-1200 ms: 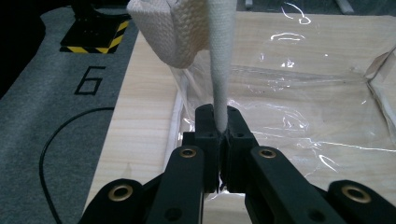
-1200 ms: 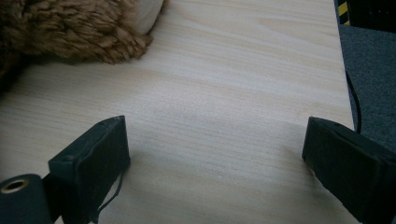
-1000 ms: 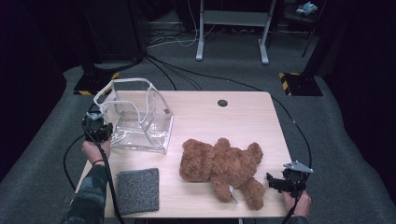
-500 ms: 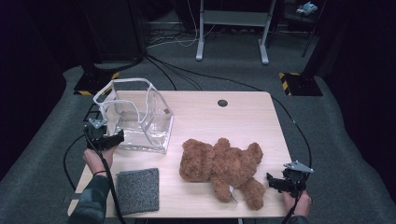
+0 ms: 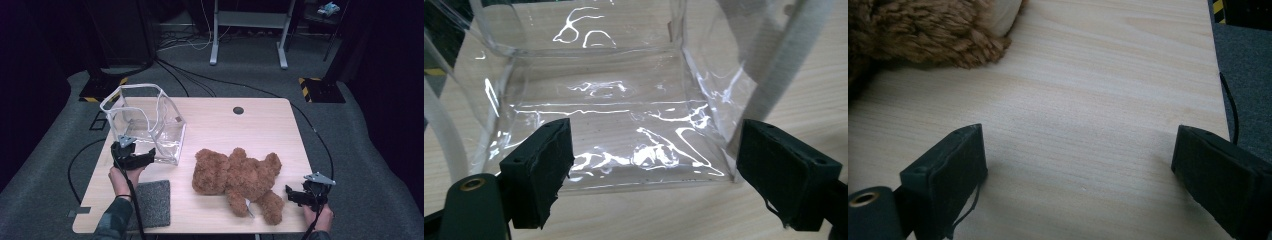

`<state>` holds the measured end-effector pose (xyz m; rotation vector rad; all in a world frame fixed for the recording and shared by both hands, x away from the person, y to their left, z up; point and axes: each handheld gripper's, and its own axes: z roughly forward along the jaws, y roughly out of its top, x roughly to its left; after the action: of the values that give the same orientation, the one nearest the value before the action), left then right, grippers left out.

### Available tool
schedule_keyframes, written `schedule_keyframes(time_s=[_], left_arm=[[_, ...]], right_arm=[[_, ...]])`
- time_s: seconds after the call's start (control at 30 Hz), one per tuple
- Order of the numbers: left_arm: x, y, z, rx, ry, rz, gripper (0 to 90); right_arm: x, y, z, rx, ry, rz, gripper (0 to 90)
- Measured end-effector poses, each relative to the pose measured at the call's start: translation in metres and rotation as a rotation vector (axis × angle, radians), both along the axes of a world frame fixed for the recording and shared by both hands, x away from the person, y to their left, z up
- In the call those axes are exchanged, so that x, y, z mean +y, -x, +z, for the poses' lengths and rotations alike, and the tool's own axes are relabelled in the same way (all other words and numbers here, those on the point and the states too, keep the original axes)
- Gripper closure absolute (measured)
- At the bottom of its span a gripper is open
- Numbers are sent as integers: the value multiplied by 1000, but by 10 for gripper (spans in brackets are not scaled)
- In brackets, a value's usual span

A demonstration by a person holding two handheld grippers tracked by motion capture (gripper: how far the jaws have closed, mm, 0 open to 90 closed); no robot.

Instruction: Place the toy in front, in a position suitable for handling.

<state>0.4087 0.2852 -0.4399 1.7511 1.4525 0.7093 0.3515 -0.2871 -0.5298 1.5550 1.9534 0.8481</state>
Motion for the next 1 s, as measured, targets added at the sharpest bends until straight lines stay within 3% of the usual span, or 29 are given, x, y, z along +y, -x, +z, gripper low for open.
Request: schedule_keyframes(time_s=[0.23, 0.3, 0.47, 0.6, 0.7, 0.8, 1.0], left_arm=[[-12, 3, -4, 2, 45, -28, 160], [-17, 3, -4, -7, 64, -34, 234], [-34, -3, -5, -12, 52, -81, 456], [-40, -10, -8, -13, 36, -51, 659], [-40, -16, -10, -13, 46, -20, 749], [-41, -21, -11, -11, 58, 9, 782], [-43, -29, -14, -21, 35, 28, 800]], right_arm=[[0, 0, 0, -2, 1, 0, 65], [0, 0, 0, -2, 1, 0, 65], [0, 0, 0, -2, 1, 0, 65], [0, 0, 0, -2, 1, 0, 65], [0, 0, 0, -2, 1, 0, 65], [0, 0, 0, -1, 0, 1, 66], [0, 0, 0, 0, -1, 1, 68]])
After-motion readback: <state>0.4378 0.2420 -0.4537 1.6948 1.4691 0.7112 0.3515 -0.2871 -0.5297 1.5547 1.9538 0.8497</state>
